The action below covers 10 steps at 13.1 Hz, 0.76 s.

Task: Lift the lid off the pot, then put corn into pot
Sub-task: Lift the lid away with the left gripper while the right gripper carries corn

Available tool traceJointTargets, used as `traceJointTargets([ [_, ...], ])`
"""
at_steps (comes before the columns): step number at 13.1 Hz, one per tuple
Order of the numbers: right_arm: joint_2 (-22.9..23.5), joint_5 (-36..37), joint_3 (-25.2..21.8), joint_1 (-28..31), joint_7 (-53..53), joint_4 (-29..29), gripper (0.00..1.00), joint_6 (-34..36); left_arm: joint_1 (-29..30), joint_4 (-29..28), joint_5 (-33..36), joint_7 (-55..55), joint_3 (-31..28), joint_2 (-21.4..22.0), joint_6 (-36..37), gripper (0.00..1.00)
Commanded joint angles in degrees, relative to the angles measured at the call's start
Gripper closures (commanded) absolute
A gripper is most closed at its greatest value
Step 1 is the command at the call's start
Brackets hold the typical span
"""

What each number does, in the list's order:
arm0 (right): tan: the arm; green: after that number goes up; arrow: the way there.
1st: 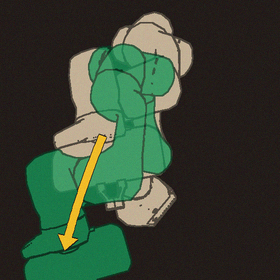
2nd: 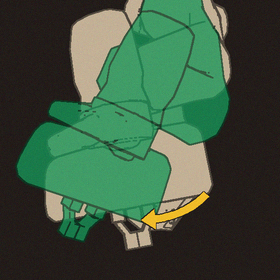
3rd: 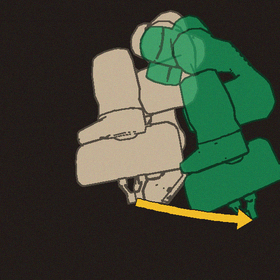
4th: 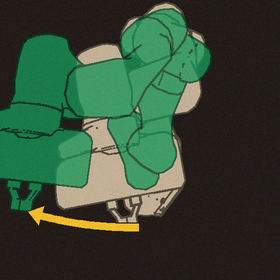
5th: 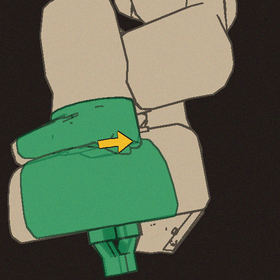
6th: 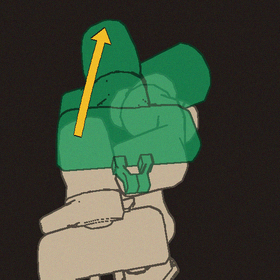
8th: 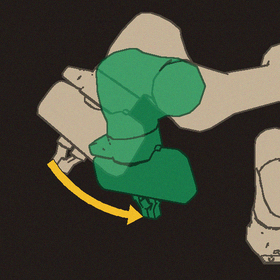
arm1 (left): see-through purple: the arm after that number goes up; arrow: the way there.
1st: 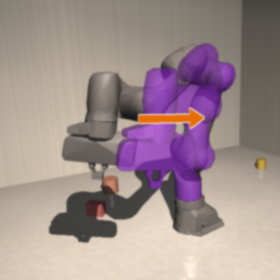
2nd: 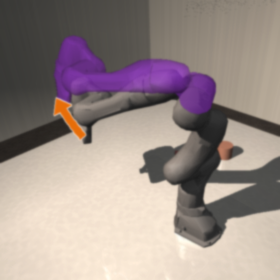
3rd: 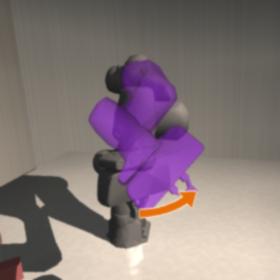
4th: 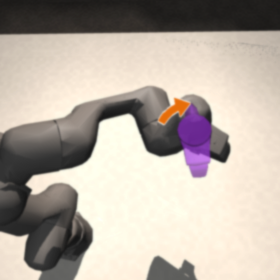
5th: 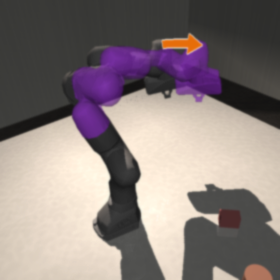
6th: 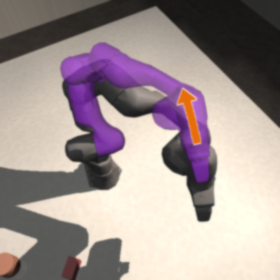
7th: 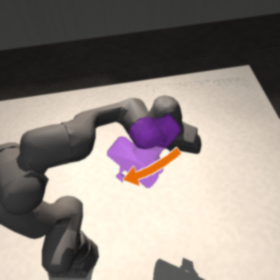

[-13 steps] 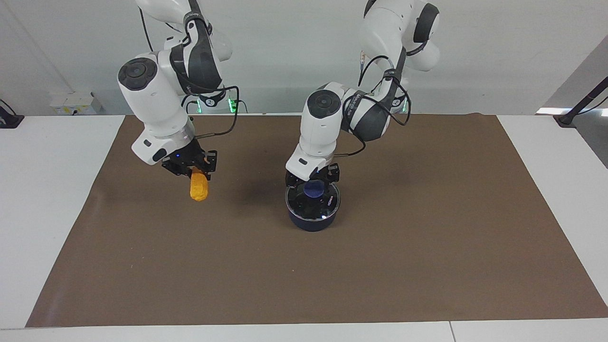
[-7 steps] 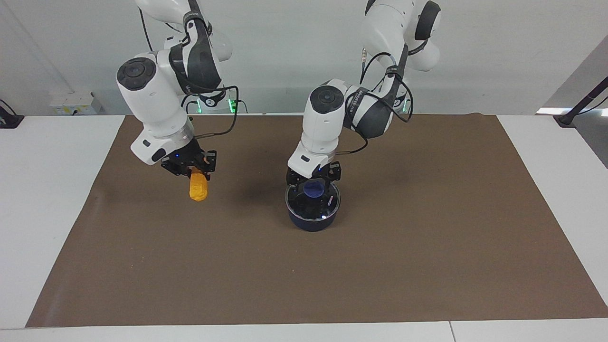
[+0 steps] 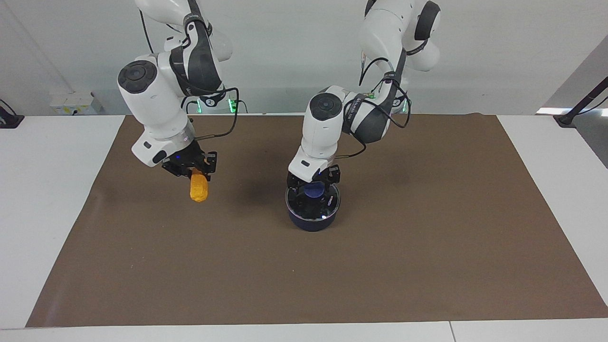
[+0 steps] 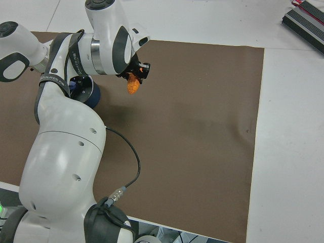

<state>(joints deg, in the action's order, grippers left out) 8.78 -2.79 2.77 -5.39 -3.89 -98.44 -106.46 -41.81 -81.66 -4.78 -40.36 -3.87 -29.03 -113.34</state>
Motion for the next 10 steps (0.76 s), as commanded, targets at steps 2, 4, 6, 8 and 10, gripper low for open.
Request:
traceJointTargets([
  [2, -0.08, -0.90, 0.49, 0.56, -0.33, -0.18, 1.00, 0.38, -0.73, -1.66, 0.74, -0.95, -0.61, 1.00, -1.27, 0.08],
  [4, -0.08, -0.90, 0.49, 0.47, -0.33, -0.18, 1.00, 0.38, -0.91, -1.66, 2.84, -0.95, -0.53, 1.00, -0.48, 0.10],
  [6, -0.08, -0.90, 0.49, 0.56, -0.33, -0.09, 1.00, 0.46, -0.91, -1.66, 2.85, -0.95, -0.53, 1.00, -0.83, 0.12],
  [8, 0.01, -0.90, 0.49, 0.47, -0.33, 0.08, 1.00, 0.55, -0.91, -1.66, 2.85, -0.95, -0.61, 1.00, -0.66, 0.30],
  [10, 0.01, -0.90, 0.49, 0.47, -0.42, 0.26, 1.00, 0.55, -0.82, -1.57, 2.85, -0.95, -0.52, 1.00, -0.83, 0.55],
])
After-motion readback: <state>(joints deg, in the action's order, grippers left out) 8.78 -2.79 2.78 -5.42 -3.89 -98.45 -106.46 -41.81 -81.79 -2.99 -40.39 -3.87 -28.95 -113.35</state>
